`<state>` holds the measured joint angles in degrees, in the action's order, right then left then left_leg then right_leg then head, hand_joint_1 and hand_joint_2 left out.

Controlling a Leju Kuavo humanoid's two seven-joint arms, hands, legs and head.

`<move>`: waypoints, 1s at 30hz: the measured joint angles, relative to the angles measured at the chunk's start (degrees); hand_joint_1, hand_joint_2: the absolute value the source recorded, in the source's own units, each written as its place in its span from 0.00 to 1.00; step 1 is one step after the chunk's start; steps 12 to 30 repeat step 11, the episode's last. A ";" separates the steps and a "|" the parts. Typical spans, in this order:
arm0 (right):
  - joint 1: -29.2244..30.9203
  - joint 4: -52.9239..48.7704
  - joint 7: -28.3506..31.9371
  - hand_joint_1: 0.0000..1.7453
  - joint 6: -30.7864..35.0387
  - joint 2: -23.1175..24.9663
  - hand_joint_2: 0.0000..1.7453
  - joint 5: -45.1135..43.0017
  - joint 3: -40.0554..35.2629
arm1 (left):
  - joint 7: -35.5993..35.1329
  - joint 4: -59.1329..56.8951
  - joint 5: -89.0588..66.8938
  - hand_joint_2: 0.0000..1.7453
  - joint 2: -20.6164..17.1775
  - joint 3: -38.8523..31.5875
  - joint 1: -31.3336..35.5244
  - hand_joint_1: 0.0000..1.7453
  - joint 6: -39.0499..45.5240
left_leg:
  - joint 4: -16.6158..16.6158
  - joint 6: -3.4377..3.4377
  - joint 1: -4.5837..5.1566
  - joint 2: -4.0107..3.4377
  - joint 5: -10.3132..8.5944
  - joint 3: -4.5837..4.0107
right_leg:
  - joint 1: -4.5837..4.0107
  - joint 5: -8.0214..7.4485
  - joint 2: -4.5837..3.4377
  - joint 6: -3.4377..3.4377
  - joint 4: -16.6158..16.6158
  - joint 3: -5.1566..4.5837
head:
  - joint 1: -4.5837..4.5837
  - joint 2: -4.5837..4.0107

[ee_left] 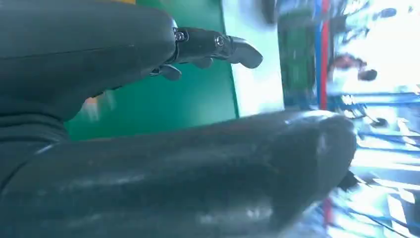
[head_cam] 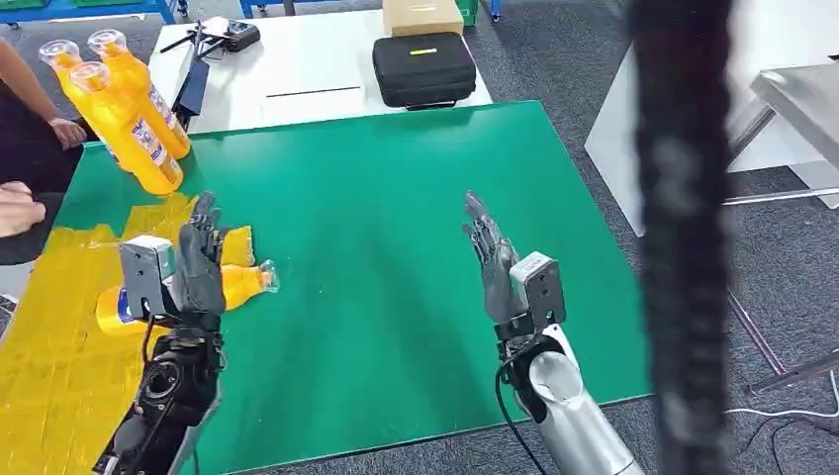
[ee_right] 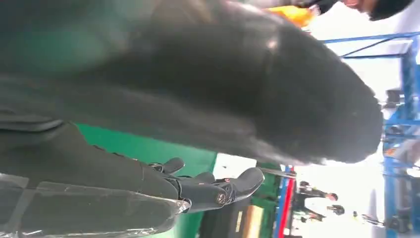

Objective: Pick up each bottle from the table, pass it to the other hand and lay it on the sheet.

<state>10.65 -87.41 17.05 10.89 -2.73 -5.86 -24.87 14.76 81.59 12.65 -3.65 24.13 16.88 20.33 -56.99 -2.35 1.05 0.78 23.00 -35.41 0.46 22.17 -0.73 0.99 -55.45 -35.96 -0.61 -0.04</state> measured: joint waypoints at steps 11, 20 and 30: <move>0.85 -4.11 -1.36 0.00 6.06 1.03 0.00 7.72 1.40 | -0.37 3.00 4.42 0.00 4.63 2.43 0.68 0.00 -2.91 | 0.00 0.01 -0.04 -0.07 -0.01 0.00 | -0.01 0.00 -0.01 0.00 -0.01 -0.04 | -0.02 0.00; 0.85 -4.11 -1.36 0.00 6.06 1.03 0.00 7.72 1.40 | -0.37 3.00 4.42 0.00 4.63 2.43 0.68 0.00 -2.91 | 0.00 0.01 -0.04 -0.07 -0.01 0.00 | -0.01 0.00 -0.01 0.00 -0.01 -0.04 | -0.02 0.00; 0.85 -4.11 -1.36 0.00 6.06 1.03 0.00 7.72 1.40 | -0.37 3.00 4.42 0.00 4.63 2.43 0.68 0.00 -2.91 | 0.00 0.01 -0.04 -0.07 -0.01 0.00 | -0.01 0.00 -0.01 0.00 -0.01 -0.04 | -0.02 0.00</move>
